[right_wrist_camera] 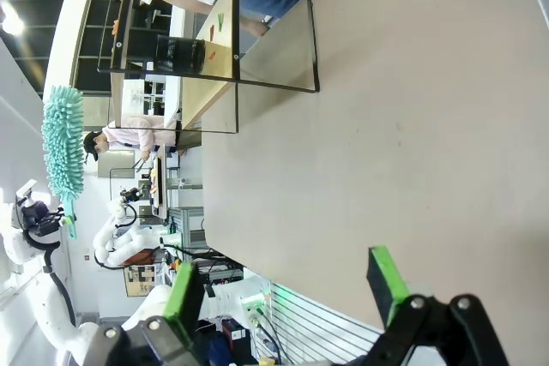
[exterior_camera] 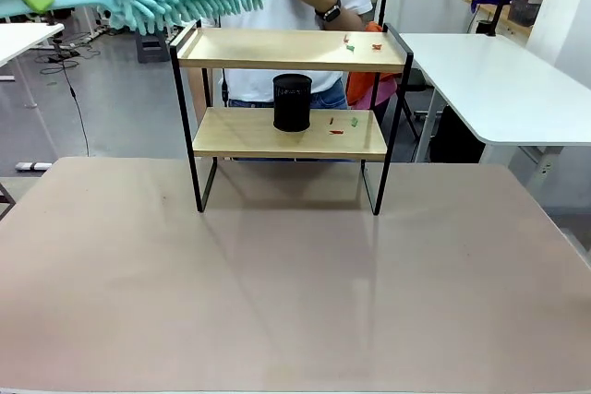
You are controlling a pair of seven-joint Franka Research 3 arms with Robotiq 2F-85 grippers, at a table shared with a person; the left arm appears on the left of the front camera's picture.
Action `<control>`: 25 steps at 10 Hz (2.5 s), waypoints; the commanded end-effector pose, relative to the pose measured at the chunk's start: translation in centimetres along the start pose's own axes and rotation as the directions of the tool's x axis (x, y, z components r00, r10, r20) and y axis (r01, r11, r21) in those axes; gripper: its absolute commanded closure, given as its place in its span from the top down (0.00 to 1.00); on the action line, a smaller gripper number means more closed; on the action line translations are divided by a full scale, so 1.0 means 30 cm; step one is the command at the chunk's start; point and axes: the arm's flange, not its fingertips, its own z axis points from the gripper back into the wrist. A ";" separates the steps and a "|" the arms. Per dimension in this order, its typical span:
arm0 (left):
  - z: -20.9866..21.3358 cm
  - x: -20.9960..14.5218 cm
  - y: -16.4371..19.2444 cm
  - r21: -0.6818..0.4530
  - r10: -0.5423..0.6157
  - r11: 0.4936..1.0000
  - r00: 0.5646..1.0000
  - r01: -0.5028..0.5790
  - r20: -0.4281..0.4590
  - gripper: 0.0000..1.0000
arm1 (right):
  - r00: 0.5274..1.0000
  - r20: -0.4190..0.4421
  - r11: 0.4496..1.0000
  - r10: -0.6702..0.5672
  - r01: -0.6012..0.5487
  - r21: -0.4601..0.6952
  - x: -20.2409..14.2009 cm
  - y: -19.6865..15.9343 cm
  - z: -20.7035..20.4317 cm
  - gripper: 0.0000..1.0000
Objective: Clean the shelf.
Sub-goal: Clean the specific tier of the Shelf with the Duster once objects are removed.
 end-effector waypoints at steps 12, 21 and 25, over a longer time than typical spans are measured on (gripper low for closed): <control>-0.377 0.536 0.051 0.178 0.074 0.982 0.997 -0.070 -0.017 0.13 | 1.000 0.014 0.999 0.025 -0.025 0.021 0.005 0.001 -0.003 1.00; -0.494 0.495 -0.115 -0.040 -0.193 0.981 0.964 0.189 -0.181 0.13 | 1.000 0.014 0.999 0.025 -0.025 0.021 0.005 0.001 -0.003 1.00; -0.405 0.344 -0.128 -0.166 -0.351 0.934 0.899 0.316 -0.262 0.13 | 1.000 0.014 0.999 0.025 -0.025 0.021 0.005 0.001 -0.003 1.00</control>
